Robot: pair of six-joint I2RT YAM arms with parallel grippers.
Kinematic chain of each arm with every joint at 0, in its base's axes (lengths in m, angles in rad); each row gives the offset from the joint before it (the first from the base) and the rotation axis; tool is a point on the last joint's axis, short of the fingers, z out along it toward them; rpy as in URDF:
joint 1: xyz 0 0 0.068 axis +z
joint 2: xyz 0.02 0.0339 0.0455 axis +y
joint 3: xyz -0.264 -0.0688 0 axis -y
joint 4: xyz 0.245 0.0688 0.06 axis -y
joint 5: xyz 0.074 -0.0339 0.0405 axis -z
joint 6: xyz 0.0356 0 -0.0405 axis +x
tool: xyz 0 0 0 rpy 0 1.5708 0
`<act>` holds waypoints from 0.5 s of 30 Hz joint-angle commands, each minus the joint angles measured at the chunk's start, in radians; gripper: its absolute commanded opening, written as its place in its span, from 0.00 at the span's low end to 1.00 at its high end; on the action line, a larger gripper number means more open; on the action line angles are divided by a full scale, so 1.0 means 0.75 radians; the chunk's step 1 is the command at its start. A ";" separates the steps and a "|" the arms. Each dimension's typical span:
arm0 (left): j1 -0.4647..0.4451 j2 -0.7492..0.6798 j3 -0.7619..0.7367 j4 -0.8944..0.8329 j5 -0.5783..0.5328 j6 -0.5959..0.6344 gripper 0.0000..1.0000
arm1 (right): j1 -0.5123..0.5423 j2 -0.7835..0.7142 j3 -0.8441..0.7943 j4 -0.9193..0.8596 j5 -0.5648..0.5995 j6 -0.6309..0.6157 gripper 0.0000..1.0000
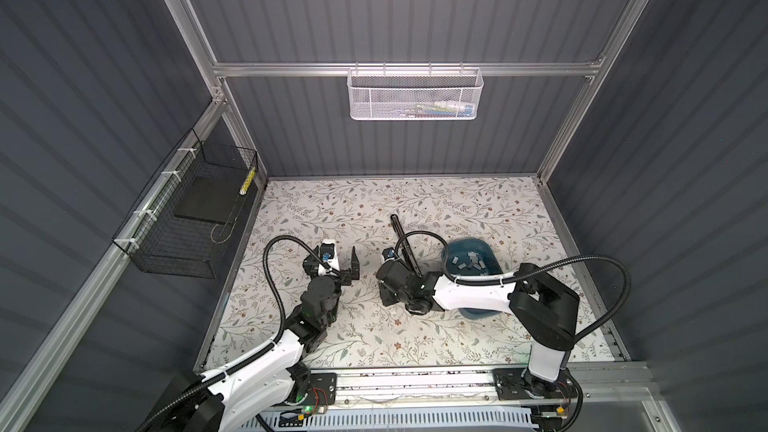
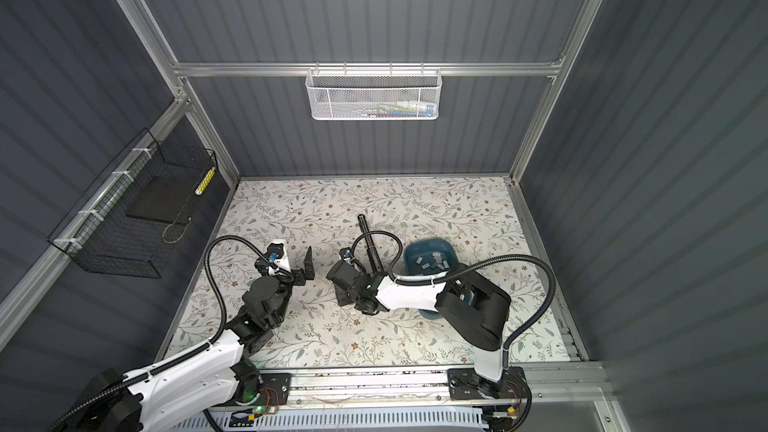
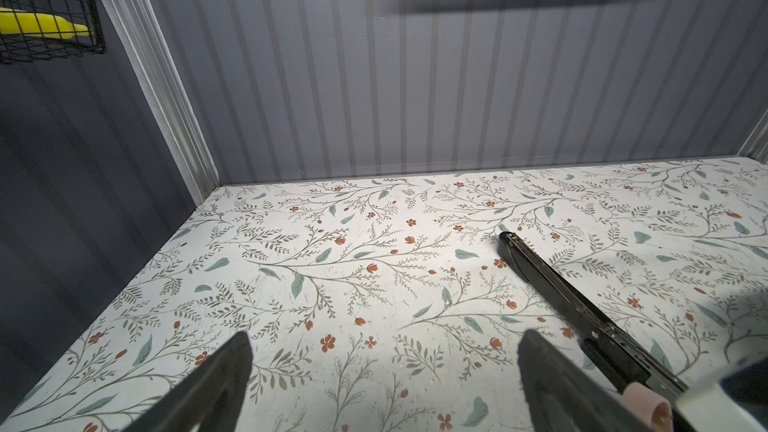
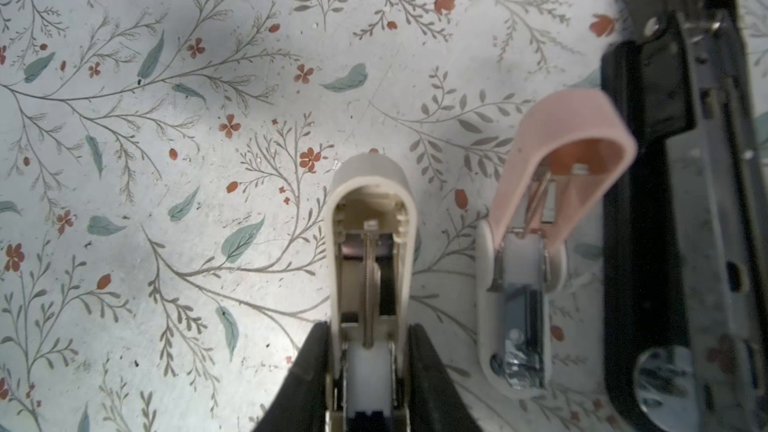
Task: Load the staples into the stapler
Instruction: 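Lower the beige object beside the pink remover and open the right gripper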
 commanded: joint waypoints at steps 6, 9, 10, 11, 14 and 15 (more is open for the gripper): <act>0.007 0.015 0.048 0.023 -0.017 -0.008 1.00 | 0.006 0.116 0.071 -0.100 0.057 0.117 0.00; 0.007 0.007 0.043 0.030 -0.018 -0.003 1.00 | 0.007 0.138 0.076 -0.106 0.056 0.134 0.07; 0.007 0.003 0.043 0.030 -0.017 0.000 1.00 | 0.007 0.142 0.075 -0.104 0.048 0.138 0.10; 0.007 0.005 0.044 0.027 -0.018 -0.002 1.00 | 0.005 0.142 0.075 -0.102 0.046 0.140 0.12; 0.007 -0.006 0.041 0.025 -0.018 -0.007 1.00 | 0.006 0.137 0.074 -0.103 0.052 0.136 0.25; 0.007 -0.007 0.036 0.032 -0.018 -0.006 1.00 | 0.005 0.131 0.071 -0.103 0.058 0.134 0.34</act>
